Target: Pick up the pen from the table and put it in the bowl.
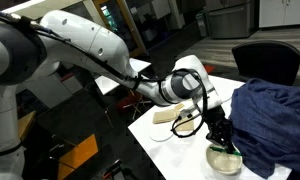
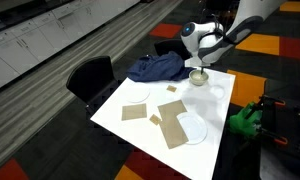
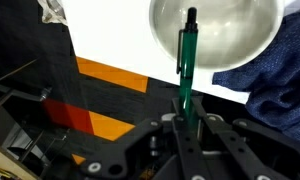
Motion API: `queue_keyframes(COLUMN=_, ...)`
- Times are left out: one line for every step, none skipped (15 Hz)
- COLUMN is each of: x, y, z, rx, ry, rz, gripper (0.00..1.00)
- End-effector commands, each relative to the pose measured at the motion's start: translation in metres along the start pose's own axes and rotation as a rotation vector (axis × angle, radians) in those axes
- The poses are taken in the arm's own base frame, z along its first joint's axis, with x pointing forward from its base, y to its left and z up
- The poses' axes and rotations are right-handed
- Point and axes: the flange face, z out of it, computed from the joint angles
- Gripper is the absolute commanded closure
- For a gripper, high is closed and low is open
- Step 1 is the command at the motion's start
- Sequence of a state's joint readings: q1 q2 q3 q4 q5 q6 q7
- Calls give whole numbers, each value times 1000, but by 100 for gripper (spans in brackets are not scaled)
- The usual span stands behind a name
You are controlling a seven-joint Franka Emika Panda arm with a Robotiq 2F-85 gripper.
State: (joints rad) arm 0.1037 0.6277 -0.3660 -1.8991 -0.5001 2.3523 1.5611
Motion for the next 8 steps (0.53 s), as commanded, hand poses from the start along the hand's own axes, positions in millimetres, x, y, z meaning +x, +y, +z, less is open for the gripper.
queue_keyframes(x=-6, y=-4, z=14, rx=17, ry=38, rz=20, gripper=97)
queue_keyframes(x=-9, y=-6, z=17, rx=18, ry=47, rz=23, gripper=97)
queue_keyframes(x=-13, y=-7, z=21, rx=21, ry=53, rz=22, gripper=97)
queue_keyframes(x=-15, y=-8, z=24, rx=20, ry=60, rz=23, gripper=97)
queue_keyframes(x=-18, y=-8, z=27, rx=20, ry=67, rz=21, gripper=97)
queue_keyframes(x=-20, y=-7, z=29, rx=19, ry=69, rz=20, gripper=64)
queue_keyframes(x=-21, y=-7, z=31, rx=20, ry=70, rz=21, gripper=63)
queue_keyframes(x=-22, y=-8, z=33, rx=20, ry=71, rz=20, gripper=56)
